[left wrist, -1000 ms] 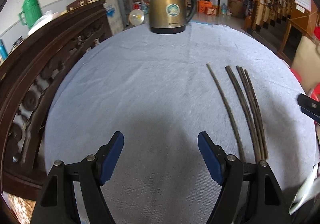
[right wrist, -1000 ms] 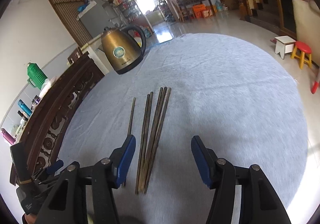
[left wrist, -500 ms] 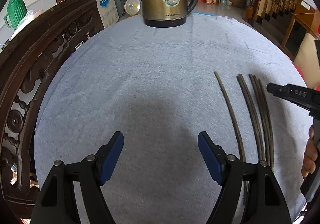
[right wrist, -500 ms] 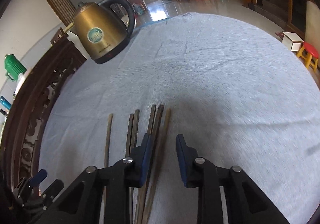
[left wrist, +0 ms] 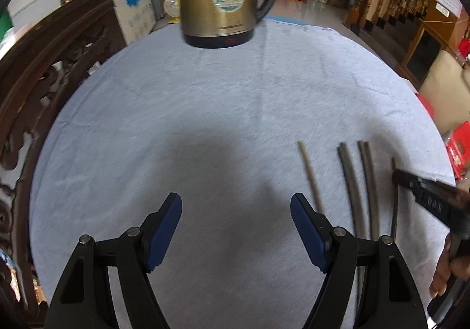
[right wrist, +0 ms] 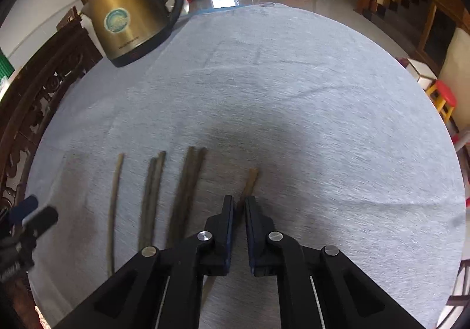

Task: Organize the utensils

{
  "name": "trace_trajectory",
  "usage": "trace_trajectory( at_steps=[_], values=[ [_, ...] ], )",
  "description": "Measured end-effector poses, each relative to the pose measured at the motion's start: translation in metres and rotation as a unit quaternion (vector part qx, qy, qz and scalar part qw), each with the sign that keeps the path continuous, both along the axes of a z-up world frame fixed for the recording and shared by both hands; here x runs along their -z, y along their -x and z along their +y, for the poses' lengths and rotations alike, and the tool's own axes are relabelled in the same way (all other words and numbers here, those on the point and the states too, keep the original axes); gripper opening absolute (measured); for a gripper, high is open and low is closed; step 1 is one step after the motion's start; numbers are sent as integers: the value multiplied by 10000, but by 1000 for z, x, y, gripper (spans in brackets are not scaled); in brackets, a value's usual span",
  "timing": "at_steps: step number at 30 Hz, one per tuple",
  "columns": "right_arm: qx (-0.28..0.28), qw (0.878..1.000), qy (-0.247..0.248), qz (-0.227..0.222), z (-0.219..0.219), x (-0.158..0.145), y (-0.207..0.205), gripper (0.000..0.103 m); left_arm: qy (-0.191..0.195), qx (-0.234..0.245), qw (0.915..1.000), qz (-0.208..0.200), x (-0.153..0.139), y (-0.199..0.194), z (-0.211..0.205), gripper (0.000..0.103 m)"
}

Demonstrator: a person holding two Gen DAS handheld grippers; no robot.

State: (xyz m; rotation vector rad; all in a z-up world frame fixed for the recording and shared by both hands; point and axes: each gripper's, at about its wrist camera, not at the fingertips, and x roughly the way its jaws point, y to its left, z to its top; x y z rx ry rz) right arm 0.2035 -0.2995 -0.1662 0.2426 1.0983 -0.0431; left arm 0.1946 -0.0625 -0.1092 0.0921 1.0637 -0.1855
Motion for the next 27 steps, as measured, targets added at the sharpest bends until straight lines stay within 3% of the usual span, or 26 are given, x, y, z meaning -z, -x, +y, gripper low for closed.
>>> trace_trajectory(
  at_steps=[3, 11, 16, 18, 21, 27],
  values=[
    [28, 9997, -234, 63, -10, 0, 0, 9, 49, 85, 9998, 167, 5, -18, -17, 74],
    [-61, 9993, -307, 202, -11, -1, -12, 11, 73, 77, 9961, 874, 34, -58, -51, 52],
    [-143, 9994, -152, 278, -1, 0, -25, 11, -153, 80, 9974, 696, 35, -61, -63, 45],
    [-220, 9995, -1, 244, 8, 1, -28, 12, -177, 211, 9981, 560, 35, -57, -69, 35],
    [-357, 9990, 217, 155, 18, 1, -28, 10, -180, 388, 9979, 483, 34, -54, -77, 10],
    [-467, 9988, -19, -161, 18, -7, -13, 6, -5, 367, 9986, 386, 29, -38, -61, 5]
  ],
)
